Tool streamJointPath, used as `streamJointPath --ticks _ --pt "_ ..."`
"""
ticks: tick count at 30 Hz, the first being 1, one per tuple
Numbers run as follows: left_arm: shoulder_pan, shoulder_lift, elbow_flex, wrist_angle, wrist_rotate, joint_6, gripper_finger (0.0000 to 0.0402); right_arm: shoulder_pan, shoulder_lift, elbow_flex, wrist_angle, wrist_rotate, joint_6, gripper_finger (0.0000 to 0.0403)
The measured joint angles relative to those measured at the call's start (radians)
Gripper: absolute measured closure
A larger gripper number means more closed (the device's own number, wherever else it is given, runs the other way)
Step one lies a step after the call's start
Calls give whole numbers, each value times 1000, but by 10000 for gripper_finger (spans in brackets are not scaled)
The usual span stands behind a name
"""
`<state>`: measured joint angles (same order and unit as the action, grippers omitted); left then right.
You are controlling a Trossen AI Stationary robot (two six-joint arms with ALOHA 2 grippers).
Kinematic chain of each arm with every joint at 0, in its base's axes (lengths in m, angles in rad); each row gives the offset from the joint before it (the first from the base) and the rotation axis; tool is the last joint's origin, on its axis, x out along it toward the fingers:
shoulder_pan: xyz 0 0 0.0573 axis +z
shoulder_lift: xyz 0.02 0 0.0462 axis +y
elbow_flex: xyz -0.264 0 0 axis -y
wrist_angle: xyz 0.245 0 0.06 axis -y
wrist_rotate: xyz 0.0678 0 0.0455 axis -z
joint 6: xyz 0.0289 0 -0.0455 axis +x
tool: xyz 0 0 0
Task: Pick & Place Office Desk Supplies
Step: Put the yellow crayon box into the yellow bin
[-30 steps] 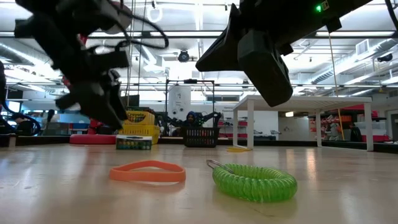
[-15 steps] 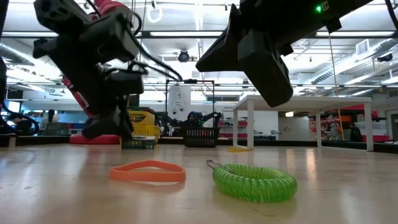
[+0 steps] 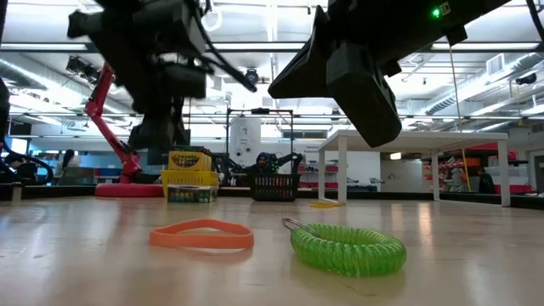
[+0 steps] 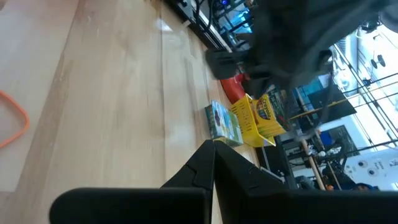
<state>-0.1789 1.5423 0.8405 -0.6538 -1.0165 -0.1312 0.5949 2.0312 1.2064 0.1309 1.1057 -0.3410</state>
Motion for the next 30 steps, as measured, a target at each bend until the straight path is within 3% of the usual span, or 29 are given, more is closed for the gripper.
streamJointPath --ticks 4,7,15,19,24,27,30 --pt "29 -75 13 -12 159 -36 388 0 0 0 -3 0 -4 391" --pt "35 -71 1 -7 265 -38 345 0 0 0 -5 0 -4 391" --pt "31 59 -104 130 190 53 190 0 1 0 -1 0 -5 391" --pt "63 118 -138 234 164 95 148 0 1 0 -1 0 -7 391" --pt "115 163 -138 283 132 113 164 0 1 0 -1 0 -5 391" --pt "124 166 -139 285 127 139 207 0 1 0 -1 0 -5 391" --pt "119 159 -139 289 108 172 275 0 1 0 -1 0 -5 391"
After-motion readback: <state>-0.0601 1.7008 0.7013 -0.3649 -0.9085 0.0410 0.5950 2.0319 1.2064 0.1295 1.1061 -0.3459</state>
